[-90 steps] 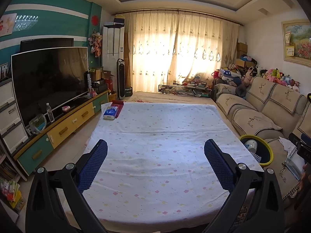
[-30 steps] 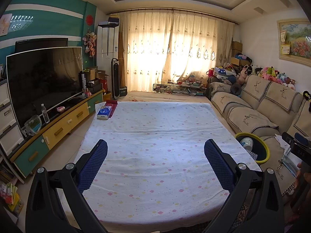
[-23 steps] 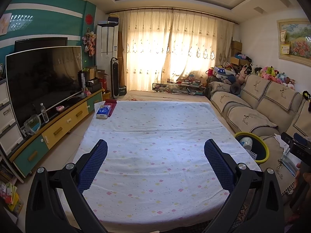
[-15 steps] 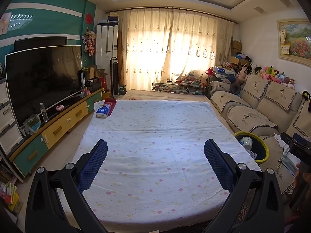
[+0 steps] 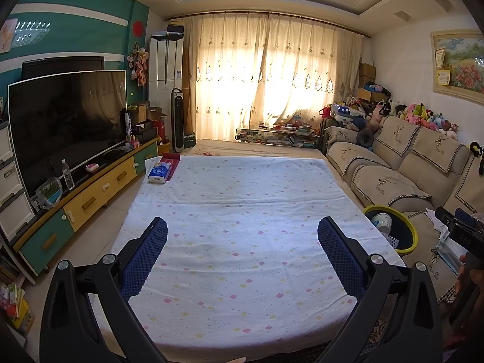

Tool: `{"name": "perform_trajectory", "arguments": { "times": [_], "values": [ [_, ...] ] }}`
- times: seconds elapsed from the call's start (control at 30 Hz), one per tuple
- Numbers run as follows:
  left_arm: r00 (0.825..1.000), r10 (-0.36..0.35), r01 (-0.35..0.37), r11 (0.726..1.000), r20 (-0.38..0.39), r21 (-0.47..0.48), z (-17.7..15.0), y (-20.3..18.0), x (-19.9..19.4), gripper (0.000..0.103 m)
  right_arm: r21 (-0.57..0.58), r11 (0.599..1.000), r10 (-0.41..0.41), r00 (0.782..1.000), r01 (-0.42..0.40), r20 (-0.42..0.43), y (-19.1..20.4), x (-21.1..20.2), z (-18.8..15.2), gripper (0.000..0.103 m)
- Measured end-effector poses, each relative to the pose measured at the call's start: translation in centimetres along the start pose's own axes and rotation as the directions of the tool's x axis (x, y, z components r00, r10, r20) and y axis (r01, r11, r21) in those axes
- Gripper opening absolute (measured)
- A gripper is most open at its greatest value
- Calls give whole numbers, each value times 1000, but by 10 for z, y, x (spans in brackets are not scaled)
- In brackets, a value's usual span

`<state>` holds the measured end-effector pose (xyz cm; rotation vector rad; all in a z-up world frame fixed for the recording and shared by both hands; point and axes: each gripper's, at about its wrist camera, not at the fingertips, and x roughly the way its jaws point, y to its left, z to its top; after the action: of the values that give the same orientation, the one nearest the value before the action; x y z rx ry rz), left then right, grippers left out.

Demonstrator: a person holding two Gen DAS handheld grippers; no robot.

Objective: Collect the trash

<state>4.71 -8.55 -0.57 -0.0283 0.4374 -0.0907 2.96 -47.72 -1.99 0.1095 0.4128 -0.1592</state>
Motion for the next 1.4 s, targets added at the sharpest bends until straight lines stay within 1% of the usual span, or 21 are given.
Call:
{"name": "perform_trajectory", "arguments": {
  "times": [0.63, 0.87, 1.1, 1.2, 1.3, 1.4],
  "values": [
    [1000, -1, 1, 1000, -1, -1, 1, 0, 0, 98, 2, 1000, 0, 1000, 0, -5, 1, 1, -3, 96],
    [1000, -6, 6, 1000, -17, -9, -2, 1, 4, 98, 3, 1000, 1, 1000, -1, -5, 1, 1, -3, 96],
    [1000, -6, 6, 1000, 8, -3, 3, -1, 6, 98, 3, 1000, 4, 1000, -4, -11, 1, 4, -5, 96],
    [1000, -4, 4, 1000, 4, 7, 9, 0, 16, 98, 1, 1000, 19, 1000, -19, -15, 3, 9, -6, 96],
    [999, 3, -3, 1000, -36, 2, 18, 6, 39, 98, -7, 998, 57, 998, -57, -38, 8, 21, -2, 96],
    [997, 19, -19, 1000, -74, -4, 28, 19, 77, 98, -3, 990, 138, 988, -139, -74, 17, 42, 11, 96]
  ]
}}
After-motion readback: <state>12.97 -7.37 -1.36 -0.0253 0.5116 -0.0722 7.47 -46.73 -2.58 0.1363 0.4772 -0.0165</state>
